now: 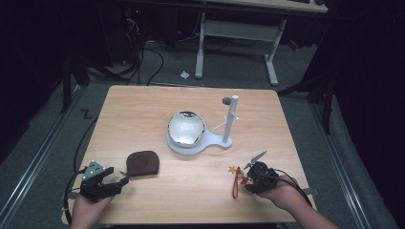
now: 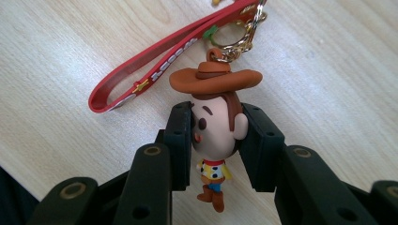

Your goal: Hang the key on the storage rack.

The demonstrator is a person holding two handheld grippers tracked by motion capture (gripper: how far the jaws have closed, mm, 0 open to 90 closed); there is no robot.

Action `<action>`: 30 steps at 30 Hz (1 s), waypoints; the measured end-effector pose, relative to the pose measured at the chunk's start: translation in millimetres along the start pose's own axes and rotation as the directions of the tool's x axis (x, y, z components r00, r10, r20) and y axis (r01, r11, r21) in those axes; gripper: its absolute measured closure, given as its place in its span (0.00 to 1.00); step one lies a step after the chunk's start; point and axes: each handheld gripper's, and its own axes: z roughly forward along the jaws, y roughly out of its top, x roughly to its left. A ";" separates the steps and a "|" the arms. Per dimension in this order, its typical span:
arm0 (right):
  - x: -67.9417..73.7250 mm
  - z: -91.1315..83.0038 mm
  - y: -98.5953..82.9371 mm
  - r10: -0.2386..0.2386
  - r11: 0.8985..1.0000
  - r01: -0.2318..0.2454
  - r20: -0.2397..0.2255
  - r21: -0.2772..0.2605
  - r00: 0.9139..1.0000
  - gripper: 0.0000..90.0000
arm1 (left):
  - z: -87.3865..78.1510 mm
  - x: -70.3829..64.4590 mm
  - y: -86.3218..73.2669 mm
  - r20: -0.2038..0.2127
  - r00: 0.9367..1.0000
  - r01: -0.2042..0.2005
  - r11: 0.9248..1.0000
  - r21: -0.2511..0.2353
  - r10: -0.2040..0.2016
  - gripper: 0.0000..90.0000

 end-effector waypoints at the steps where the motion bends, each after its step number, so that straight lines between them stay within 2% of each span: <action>1: 0.0 -1.5 -0.1 0.009 1.000 -0.009 0.001 0.001 1.000 0.74 | 0.0 0.0 0.0 0.000 1.000 0.000 1.000 0.000 0.000 0.27; 11: -4.4 -23.0 0.2 -0.001 1.000 0.001 0.016 0.015 1.000 0.74 | 2.4 -0.6 0.3 0.000 1.000 -0.001 1.000 0.006 0.001 0.27; 25: -13.8 -61.6 2.7 -0.013 1.000 0.011 0.076 0.025 0.997 0.74 | 2.5 0.1 0.3 0.003 1.000 -0.003 1.000 0.005 0.003 0.27; 30: -15.7 -70.6 4.2 -0.008 1.000 0.006 0.075 0.027 0.997 0.74 | 2.5 0.0 0.2 0.005 1.000 -0.003 1.000 0.006 0.003 0.27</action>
